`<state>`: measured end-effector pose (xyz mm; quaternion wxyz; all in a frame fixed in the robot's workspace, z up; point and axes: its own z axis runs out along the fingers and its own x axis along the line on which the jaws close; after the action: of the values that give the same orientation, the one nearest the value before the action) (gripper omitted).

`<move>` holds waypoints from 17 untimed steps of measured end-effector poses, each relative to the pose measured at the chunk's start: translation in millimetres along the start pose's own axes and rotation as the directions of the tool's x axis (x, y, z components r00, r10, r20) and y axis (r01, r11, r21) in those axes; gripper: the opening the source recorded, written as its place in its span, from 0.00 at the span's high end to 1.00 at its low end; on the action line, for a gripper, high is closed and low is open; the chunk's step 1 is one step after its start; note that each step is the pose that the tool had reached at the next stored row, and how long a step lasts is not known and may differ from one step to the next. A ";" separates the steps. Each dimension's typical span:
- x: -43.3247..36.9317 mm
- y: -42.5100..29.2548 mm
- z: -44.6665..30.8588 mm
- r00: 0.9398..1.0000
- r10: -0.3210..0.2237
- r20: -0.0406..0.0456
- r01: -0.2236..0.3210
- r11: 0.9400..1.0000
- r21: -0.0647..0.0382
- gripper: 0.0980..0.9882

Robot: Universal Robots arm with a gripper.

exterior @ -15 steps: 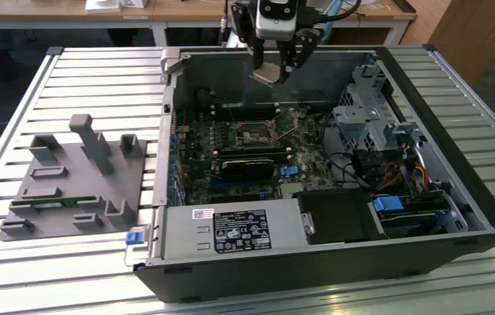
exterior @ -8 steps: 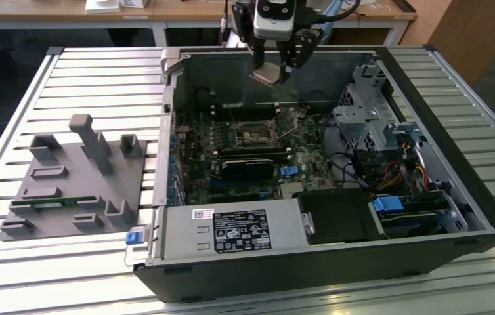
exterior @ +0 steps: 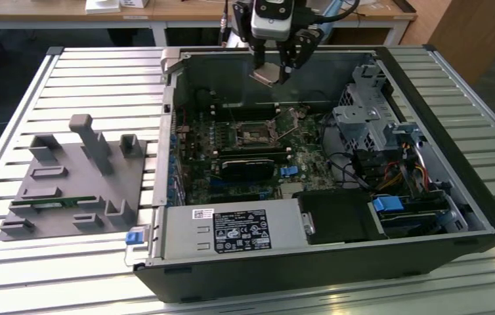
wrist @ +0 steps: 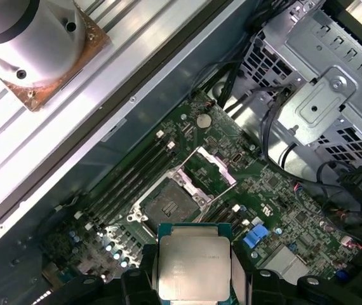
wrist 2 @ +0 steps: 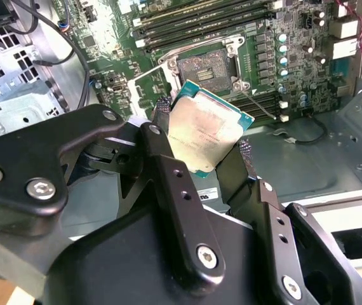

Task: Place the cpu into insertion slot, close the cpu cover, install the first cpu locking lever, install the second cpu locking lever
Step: 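Place the cpu into insertion slot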

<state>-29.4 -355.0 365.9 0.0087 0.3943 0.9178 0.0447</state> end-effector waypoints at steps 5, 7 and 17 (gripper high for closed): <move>0.0 0.0 0.1 1.000 0.023 0.002 -0.023 1.000 0.000 0.50; 0.0 0.0 0.2 1.000 0.031 0.003 -0.031 1.000 -0.001 0.50; 0.0 -0.1 0.3 0.998 0.069 0.006 -0.069 0.998 -0.002 0.50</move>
<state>-29.4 -355.0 365.6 0.0103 0.4261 0.9035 0.0444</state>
